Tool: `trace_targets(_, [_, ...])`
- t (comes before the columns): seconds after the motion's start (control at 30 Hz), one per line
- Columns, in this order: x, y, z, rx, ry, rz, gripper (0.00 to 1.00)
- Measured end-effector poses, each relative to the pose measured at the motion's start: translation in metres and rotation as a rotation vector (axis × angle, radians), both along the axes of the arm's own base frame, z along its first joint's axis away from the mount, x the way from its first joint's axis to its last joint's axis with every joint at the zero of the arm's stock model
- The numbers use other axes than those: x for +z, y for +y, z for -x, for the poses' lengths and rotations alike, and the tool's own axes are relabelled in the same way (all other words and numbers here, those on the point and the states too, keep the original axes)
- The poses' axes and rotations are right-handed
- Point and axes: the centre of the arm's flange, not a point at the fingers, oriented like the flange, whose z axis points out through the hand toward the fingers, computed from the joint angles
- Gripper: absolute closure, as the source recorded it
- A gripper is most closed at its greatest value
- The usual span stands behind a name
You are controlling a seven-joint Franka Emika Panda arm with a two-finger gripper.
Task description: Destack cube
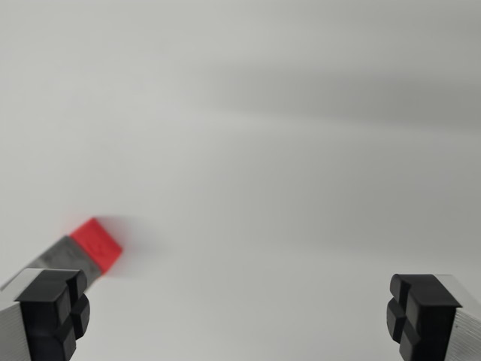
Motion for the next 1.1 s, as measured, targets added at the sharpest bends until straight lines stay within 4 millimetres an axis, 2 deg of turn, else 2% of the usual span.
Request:
trace_targets(0.57, [-0.016,0.025,0.019,0.101,0.006,0.003,0.00])
trace_targets(1.1, [-0.038,0.061,0.046,0.244,0.012,0.008,0.00])
